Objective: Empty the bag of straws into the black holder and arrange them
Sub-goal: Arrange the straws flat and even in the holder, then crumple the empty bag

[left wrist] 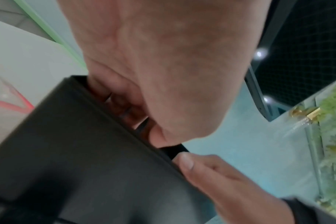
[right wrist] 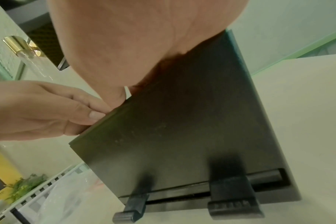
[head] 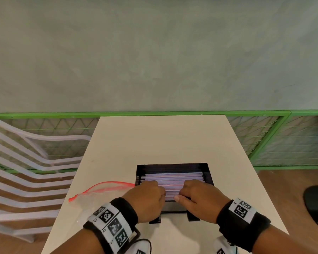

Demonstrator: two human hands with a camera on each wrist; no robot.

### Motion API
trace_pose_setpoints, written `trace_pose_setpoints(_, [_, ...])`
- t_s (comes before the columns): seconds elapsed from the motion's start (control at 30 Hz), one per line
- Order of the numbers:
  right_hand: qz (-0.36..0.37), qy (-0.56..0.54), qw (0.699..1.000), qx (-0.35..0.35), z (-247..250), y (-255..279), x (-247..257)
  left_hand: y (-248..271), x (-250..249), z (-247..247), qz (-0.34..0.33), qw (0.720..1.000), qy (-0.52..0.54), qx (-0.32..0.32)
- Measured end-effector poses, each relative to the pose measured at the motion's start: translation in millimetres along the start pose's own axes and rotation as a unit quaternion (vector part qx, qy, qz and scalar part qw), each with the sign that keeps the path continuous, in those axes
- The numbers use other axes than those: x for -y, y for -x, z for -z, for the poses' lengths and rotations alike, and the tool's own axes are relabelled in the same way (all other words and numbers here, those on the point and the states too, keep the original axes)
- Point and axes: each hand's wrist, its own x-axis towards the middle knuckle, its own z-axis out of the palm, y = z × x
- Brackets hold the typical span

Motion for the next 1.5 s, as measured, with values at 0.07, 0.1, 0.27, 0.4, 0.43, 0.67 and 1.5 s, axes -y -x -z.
trace_pose_setpoints(0.07, [0.003,-0.014,0.999,-0.043,1,-1,-1,4,1,2,-0.01,0.996,-0.014,-0.084])
trace_pose_setpoints(0.1, [0.002,-0.014,0.998,-0.065,3,0,-1,8,1,8,0.008,0.994,0.003,-0.105])
trace_pose_setpoints(0.27, [0.005,0.002,1.0,-0.021,3,4,0,22,21,34,0.083,0.981,0.062,-0.166])
trace_pose_setpoints(0.4, [-0.002,0.011,1.0,-0.015,3,8,4,40,35,30,0.111,0.976,0.069,-0.171])
trace_pose_setpoints(0.43, [0.007,0.008,0.999,-0.043,4,11,5,48,43,25,0.126,0.972,0.074,-0.182])
trace_pose_setpoints(0.67, [0.095,-0.031,0.969,-0.228,-3,52,8,109,133,-18,0.371,0.897,0.045,-0.234])
trace_pose_setpoints(1.5, [0.075,-0.467,0.877,-0.086,-49,40,159,182,27,7,0.075,0.921,0.316,-0.214])
